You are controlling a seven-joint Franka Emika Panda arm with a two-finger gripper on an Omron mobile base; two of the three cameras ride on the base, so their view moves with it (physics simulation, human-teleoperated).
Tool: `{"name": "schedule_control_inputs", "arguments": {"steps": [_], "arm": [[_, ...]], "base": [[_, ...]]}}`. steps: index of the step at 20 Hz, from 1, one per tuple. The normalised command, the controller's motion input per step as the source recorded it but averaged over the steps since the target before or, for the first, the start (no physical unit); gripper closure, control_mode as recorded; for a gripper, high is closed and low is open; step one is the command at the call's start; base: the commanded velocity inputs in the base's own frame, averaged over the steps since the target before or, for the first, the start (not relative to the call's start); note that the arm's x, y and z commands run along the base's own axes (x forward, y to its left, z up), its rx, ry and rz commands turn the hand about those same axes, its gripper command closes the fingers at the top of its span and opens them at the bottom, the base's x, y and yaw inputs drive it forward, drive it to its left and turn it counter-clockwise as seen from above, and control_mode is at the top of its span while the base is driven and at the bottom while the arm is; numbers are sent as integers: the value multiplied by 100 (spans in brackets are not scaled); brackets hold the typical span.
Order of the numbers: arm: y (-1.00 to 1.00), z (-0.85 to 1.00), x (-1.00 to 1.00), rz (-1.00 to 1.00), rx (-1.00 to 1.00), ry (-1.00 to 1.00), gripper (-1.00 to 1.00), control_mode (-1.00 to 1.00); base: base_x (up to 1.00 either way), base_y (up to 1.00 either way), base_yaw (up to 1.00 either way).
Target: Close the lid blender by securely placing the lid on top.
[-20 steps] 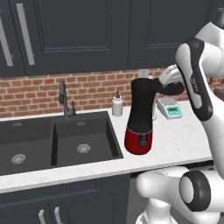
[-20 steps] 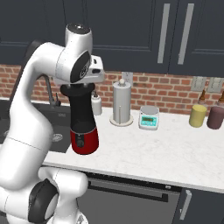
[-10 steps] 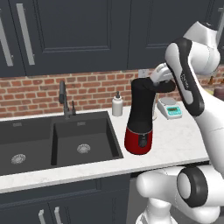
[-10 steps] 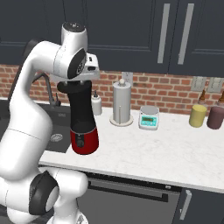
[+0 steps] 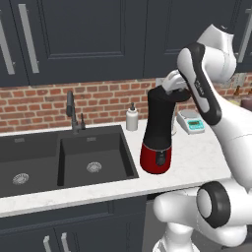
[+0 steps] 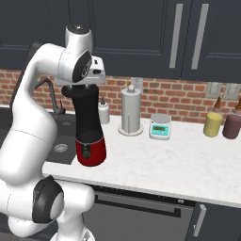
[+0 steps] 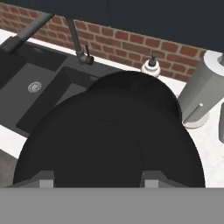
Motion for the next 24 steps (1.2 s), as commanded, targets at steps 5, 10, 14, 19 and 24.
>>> {"name": "schedule_control_inputs", "arguments": {"steps": [5,10,14,19,24], "arm": [[1,0,26,0,0,0,100,-100],[0,-2,24,0,0,0,100,-100],[0,-8,23,0,0,0,100,-100],[0,-12,21,0,0,0,100,-100],[0,-12,20,0,0,0,100,-100]], "base": [[0,0,0],[0,0,0],[0,0,0],[0,0,0],[0,0,0]]}}
